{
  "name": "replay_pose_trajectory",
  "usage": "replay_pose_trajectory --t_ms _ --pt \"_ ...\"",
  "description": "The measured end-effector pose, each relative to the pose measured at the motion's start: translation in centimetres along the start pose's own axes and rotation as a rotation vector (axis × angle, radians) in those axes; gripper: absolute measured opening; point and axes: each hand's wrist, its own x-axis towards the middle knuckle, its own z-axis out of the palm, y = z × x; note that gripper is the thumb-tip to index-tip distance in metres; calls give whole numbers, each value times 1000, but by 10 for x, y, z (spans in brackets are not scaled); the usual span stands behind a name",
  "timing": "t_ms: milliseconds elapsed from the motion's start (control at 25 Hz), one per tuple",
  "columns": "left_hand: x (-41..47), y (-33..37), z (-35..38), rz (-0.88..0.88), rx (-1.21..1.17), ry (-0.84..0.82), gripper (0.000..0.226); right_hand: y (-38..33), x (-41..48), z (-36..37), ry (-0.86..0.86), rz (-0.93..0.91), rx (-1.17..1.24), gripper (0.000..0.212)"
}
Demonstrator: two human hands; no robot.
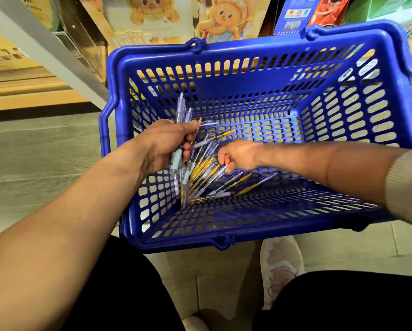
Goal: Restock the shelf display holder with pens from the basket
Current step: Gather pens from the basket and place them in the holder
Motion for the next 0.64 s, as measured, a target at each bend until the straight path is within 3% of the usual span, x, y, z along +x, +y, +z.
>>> replay_pose_trajectory --t_ms 160,320,440,640 --pt "2 -1 1 17 -2 -3 17 -6 -19 -49 -54 -69 151 5" --pt "7 -5 4 36 83 57 19 -17 -31 -82 20 -185 584 20" --pt "9 -7 9 58 144 5 29 -31 -27 -92 15 -202 886 20" --pt "9 -7 11 52 135 -95 26 -48 -19 -83 -20 -125 1110 24"
